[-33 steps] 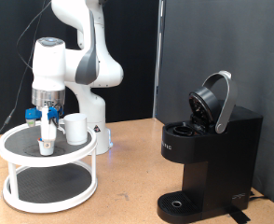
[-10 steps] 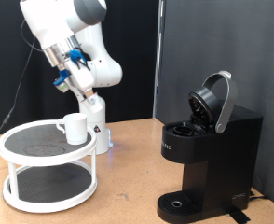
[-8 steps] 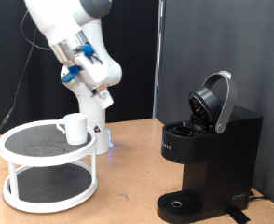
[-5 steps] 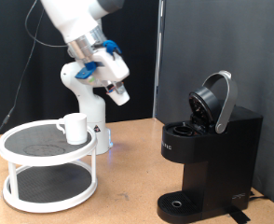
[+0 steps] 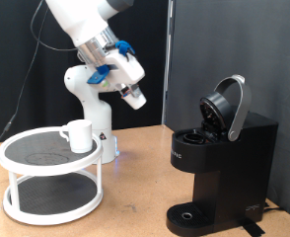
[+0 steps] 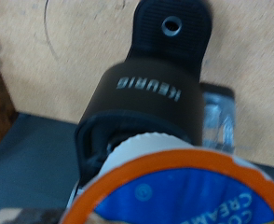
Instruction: Make a cup of coffee with the keurig machine
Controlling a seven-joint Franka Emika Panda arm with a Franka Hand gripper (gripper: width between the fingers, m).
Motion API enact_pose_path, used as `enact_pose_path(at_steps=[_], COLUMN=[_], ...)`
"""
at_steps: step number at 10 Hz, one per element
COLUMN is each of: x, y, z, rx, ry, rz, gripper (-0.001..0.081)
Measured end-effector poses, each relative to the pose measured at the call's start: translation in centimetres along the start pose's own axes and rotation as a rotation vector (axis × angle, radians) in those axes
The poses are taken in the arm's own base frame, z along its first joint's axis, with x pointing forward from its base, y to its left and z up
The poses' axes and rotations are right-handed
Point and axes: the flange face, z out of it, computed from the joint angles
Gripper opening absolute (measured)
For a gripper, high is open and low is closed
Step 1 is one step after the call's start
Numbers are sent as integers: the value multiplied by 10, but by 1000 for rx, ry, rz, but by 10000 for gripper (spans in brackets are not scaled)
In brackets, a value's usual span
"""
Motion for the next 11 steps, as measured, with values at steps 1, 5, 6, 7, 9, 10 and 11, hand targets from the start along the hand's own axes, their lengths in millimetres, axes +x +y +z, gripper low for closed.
enact_pose_path(at_steps=[1,5,6,7,9,10,11], x=[-14,-64,-71,-76,-82,-82,-82], y=[4,26,30,32,33,33,33], z=[3,26,31,34,42,42,43], rx=[-8,-40,-38,-30,-21,-21,-23], ry=[-16,10,14,16,23,23,25], rz=[-7,-25,-33,-37,-29,-32,-32], gripper=[389,389,389,389,389,389,389])
